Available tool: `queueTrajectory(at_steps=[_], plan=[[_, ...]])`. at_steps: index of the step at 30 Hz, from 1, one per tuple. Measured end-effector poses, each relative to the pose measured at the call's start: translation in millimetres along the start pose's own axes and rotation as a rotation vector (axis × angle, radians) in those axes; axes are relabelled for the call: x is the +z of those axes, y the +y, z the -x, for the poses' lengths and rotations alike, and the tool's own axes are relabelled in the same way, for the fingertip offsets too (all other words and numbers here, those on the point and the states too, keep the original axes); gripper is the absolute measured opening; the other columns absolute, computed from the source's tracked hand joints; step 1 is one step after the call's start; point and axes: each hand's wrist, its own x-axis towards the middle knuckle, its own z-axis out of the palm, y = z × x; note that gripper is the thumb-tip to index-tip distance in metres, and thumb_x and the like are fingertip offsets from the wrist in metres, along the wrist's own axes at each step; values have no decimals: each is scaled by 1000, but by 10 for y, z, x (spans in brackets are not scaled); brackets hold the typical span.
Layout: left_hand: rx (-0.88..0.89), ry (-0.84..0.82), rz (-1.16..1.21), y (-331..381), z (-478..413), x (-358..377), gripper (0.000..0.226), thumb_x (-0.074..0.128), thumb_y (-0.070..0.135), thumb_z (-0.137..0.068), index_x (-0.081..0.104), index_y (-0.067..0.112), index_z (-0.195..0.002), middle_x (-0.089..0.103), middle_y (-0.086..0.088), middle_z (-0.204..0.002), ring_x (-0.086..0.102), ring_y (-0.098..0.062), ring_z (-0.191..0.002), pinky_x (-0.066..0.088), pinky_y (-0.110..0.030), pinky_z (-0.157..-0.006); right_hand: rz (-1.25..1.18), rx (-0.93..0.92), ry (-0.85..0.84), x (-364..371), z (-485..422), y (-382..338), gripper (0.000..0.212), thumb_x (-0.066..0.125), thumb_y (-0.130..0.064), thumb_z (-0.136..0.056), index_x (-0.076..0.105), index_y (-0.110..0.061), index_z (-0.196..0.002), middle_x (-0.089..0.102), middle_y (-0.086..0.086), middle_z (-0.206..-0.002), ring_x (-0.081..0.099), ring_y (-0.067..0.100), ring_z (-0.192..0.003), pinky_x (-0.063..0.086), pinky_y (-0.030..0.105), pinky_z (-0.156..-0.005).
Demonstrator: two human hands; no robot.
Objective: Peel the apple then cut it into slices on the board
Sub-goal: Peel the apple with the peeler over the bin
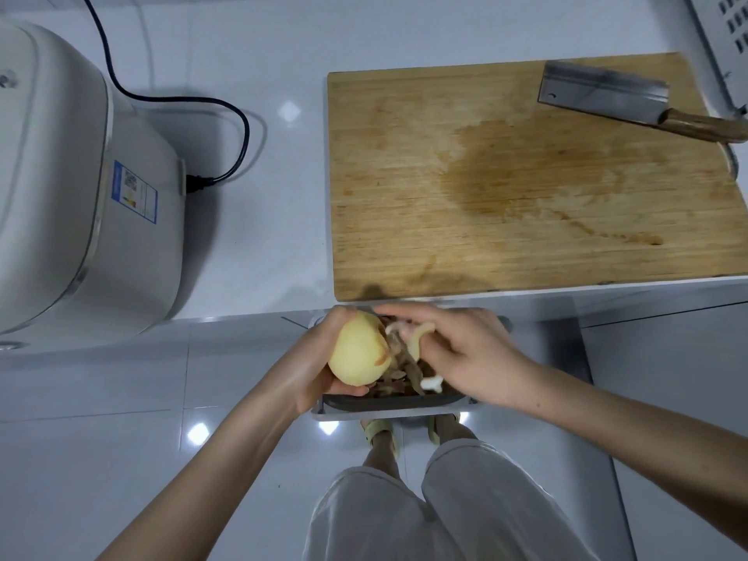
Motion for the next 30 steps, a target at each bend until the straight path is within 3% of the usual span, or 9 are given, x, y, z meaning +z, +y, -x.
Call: queueTrajectory(at_steps=[4, 9, 14, 18, 21, 22, 25, 28, 30], plan=[[-51, -18, 121, 26, -11, 17, 47, 45, 46, -89, 57, 10, -117, 66, -18, -91, 64, -27, -65, 51, -28, -49, 490, -352, 22, 192, 126, 315, 52, 52, -15, -81, 52, -34, -129, 58, -5, -62, 50, 14, -54, 34, 24, -53], [-44, 57, 157, 77, 8, -44, 32, 47, 44, -87, 62, 16, -93, 67, -15, -86, 64, -30, -68, 51, -28, -49, 710, -259, 32, 252, 209, 662, 60, 46, -12, -69, 58, -31, -124, 55, -3, -55, 50, 17, -49, 27, 21, -53], [16, 91, 68, 82, -16, -50, 30, 48, 45, -88, 60, 20, -98, 65, -14, -98, 63, -29, -82, 52, -31, -54, 517, 68, -63, 273, 87, 483, 34, 47, -22, -91, 62, -36, -117, 66, -7, -68, 61, 17, -65, 48, 29, -59], [46, 138, -12, 94, -17, -88, 37, 54, 47, -86, 55, 21, -113, 62, -12, -106, 64, -26, -86, 53, -30, -53, -56, 438, -213, 374, -10, 503, 27, 45, -28, -96, 61, -32, -117, 68, -7, -91, 62, 19, -74, 49, 29, -65], [111, 176, -136, 64, -20, -97, 42, 62, 45, -83, 53, 21, -116, 61, -7, -109, 62, -22, -90, 53, -29, -53, 783, 353, -328, 534, -19, 642, 28, 47, -13, -88, 60, -19, -111, 66, 2, -90, 61, 22, -78, 39, 27, -57], [155, 188, -190, 55, -13, -85, 41, 64, 44, -82, 53, 21, -114, 60, -4, -107, 61, -20, -91, 53, -29, -54, 823, 366, -259, 550, -2, 686, 29, 46, -12, -87, 60, -20, -111, 66, 3, -94, 61, 23, -82, 38, 26, -58], [267, 242, -269, 20, -35, -65, 41, 75, 36, -75, 53, 23, -107, 59, 4, -101, 59, -13, -91, 52, -28, -62, 324, 483, -129, 495, -52, 694, 27, 41, -22, -95, 62, -26, -110, 67, 0, -95, 63, 23, -84, 47, 28, -65], [343, 226, -258, -7, -59, -37, 50, 82, 27, -68, 54, 23, -109, 59, 3, -105, 60, -12, -93, 52, -25, -63, -571, 695, -30, 345, -88, 487, 31, 41, -35, -98, 64, -15, -104, 66, -9, -72, 64, 7, -69, 48, 18, -63], [289, 153, -86, 20, -49, -8, 51, 81, 26, -67, 55, 18, -109, 60, -4, -110, 64, -19, -94, 57, -31, -63, -695, 627, -51, 276, -80, 317, 31, 45, -37, -96, 64, -16, -110, 63, -16, -60, 56, -5, -52, 40, 10, -51]])
